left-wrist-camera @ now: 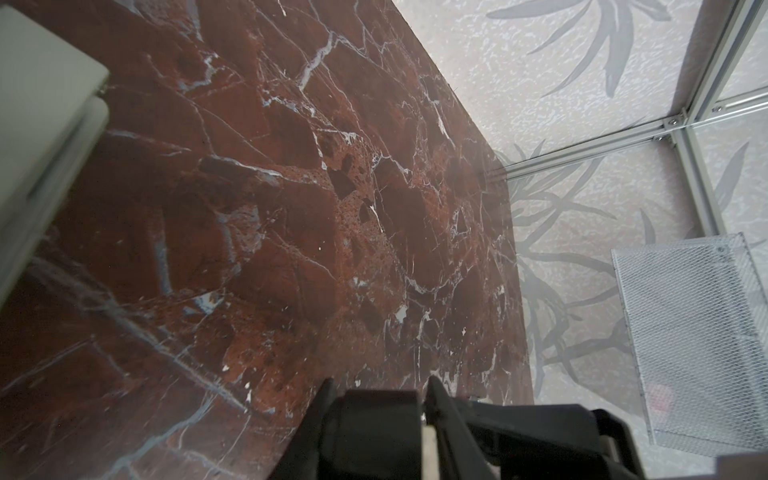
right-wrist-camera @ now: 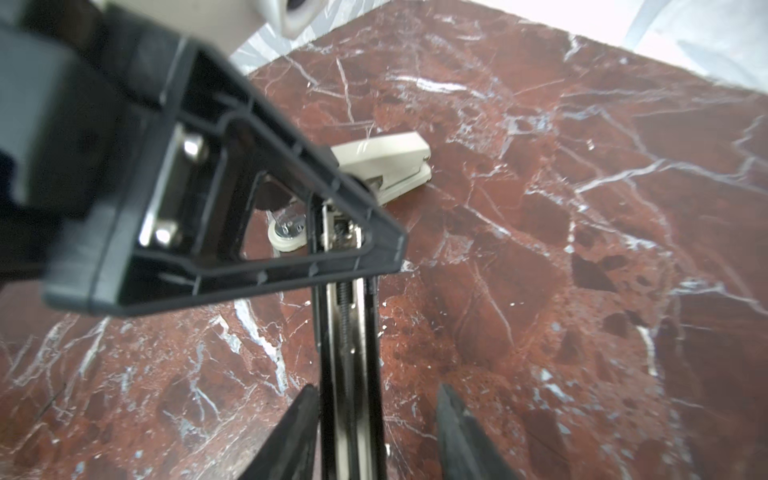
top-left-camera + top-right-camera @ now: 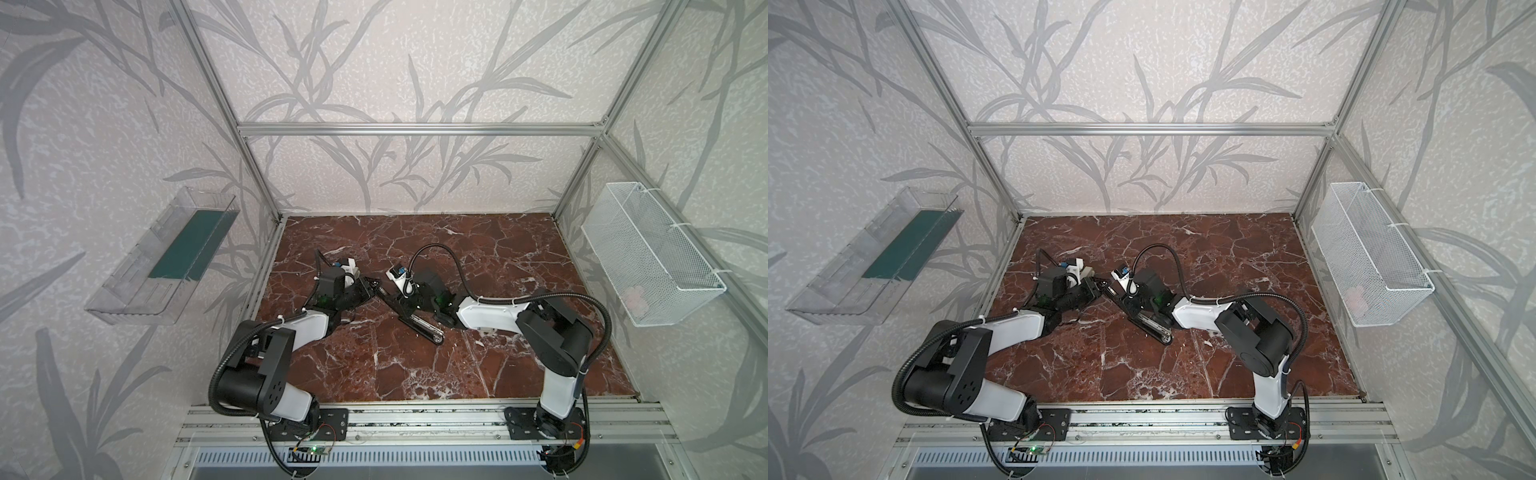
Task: Load the staples into the stapler
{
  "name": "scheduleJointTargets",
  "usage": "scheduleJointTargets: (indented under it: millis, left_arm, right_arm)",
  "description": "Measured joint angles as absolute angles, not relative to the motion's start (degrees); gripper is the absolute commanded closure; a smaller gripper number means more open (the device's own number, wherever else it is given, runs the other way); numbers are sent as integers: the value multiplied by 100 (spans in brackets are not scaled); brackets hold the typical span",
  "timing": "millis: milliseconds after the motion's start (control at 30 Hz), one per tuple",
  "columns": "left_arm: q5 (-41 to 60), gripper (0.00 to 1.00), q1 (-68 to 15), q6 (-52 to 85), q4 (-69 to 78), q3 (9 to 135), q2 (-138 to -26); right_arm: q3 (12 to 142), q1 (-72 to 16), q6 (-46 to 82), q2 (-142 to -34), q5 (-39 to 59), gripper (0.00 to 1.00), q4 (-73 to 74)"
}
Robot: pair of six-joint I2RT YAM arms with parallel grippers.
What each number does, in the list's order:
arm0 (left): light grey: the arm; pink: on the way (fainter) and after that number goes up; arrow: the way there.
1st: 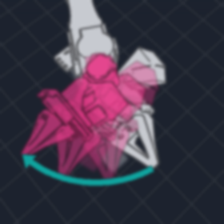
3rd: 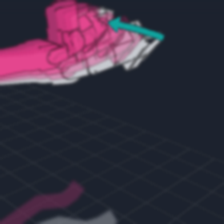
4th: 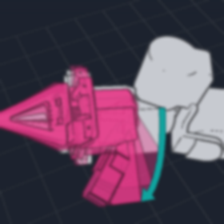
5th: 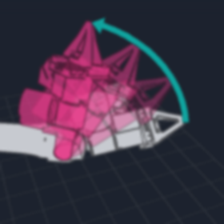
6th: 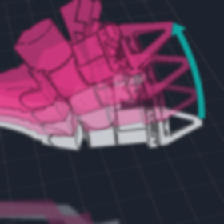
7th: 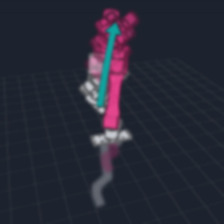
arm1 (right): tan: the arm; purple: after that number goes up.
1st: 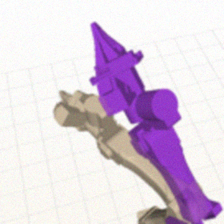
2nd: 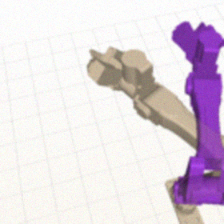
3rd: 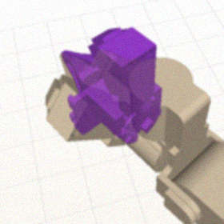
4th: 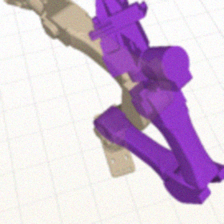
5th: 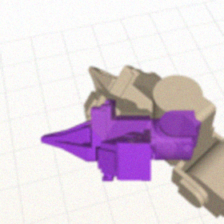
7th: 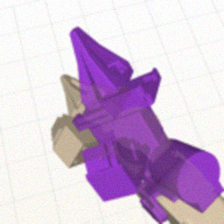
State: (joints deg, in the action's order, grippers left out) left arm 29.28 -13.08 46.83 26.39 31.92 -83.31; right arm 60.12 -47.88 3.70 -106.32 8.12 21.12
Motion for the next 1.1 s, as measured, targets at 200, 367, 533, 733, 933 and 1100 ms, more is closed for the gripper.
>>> scheduleJointTargets:
  millis: [200, 367, 533, 733, 933, 1100]
  left_arm:
    - [2213, 80, -1754, 3776, 1697, 3406, -7690]
    - [1483, 80, -2397, 2952, 1295, 3400, -7223]
    - [838, 80, -2954, 2263, 1050, 3227, -6722]
    - [8, 80, -3667, 1538, 987, 2941, -6034]
    - [-714, 81, -4440, 926, 827, 2783, -5837]
    - [-1297, 81, -5229, 436, 663, 2792, -5916]
  right_arm:
    - [5682, -4689, 515, -9703, 489, 52, 1535]
    - [4939, -4600, 690, -8945, 211, 52, 1109]
    - [4160, -4560, 902, -8425, -69, 52, 731]
    - [3404, -4552, 1105, -7682, 163, 52, 596]
    - [3181, -4552, 1142, -7216, 438, 52, 434]
    - [3057, -4552, 1203, -7131, 412, 52, 259]
